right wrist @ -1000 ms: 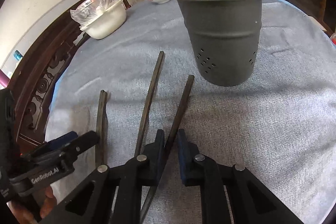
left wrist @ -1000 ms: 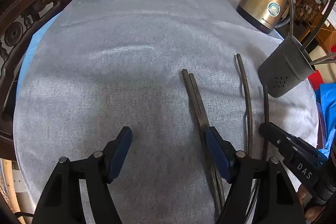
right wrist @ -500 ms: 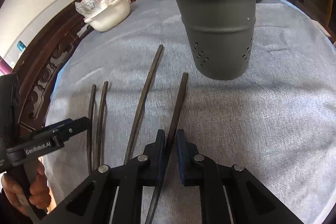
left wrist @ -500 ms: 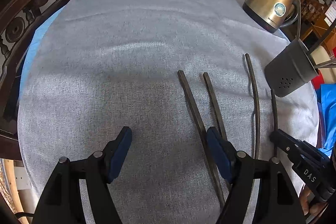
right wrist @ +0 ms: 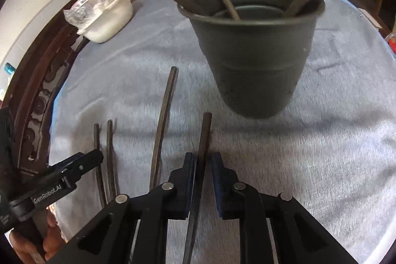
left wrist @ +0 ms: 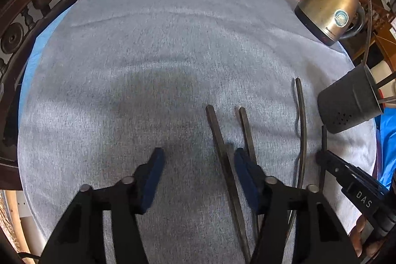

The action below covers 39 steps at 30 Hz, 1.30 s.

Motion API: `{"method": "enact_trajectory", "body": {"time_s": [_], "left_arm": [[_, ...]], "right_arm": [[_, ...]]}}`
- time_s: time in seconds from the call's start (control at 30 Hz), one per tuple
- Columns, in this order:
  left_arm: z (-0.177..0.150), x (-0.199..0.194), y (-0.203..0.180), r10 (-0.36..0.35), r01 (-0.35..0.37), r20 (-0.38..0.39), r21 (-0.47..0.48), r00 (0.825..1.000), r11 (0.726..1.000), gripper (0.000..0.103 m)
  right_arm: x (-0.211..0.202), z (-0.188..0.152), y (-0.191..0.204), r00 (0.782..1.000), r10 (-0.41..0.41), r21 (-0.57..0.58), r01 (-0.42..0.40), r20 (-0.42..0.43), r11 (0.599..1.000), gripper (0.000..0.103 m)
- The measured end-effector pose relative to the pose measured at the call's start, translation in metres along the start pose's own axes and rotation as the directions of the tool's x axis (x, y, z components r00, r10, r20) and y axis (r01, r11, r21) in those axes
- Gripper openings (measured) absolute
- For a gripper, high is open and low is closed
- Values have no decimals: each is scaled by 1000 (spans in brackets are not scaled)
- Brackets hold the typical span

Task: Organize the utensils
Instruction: 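Close the left gripper on one chopstick while the right gripper grasps another, then lift both held chopsticks upright and carry them over the grey holder cup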

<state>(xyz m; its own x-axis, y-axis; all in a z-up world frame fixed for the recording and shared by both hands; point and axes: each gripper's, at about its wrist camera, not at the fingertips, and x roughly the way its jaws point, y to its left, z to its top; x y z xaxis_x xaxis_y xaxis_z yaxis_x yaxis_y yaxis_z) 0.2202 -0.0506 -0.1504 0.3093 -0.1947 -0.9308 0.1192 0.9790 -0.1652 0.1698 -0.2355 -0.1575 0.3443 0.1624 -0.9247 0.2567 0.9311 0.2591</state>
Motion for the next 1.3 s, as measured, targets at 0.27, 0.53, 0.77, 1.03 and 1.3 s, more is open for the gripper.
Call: {"method": "enact_trajectory", "body": {"time_s": [0.27, 0.53, 0.77, 1.03, 1.3], "left_arm": [[9, 8, -3, -64, 64, 3, 3, 998, 998, 11], [-2, -21, 4, -93, 94, 57, -11, 994, 996, 10], [-6, -79, 4, -108, 109, 191, 7, 976, 994, 7], [-18, -143, -7, -91, 75, 342, 59, 935, 995, 6], [-32, -188, -28, -59, 10, 470, 106, 880, 994, 6]], "right_arm": [[3, 3, 13, 999, -44, -57, 46, 21, 997, 8], [-45, -8, 19, 984, 72, -115, -53, 160, 992, 7], [-104, -19, 33, 932, 175, -180, -122, 317, 976, 7], [-158, -36, 50, 858, 231, -240, -130, 460, 962, 7], [-192, -54, 43, 790, 270, -251, -152, 551, 956, 8]]}}
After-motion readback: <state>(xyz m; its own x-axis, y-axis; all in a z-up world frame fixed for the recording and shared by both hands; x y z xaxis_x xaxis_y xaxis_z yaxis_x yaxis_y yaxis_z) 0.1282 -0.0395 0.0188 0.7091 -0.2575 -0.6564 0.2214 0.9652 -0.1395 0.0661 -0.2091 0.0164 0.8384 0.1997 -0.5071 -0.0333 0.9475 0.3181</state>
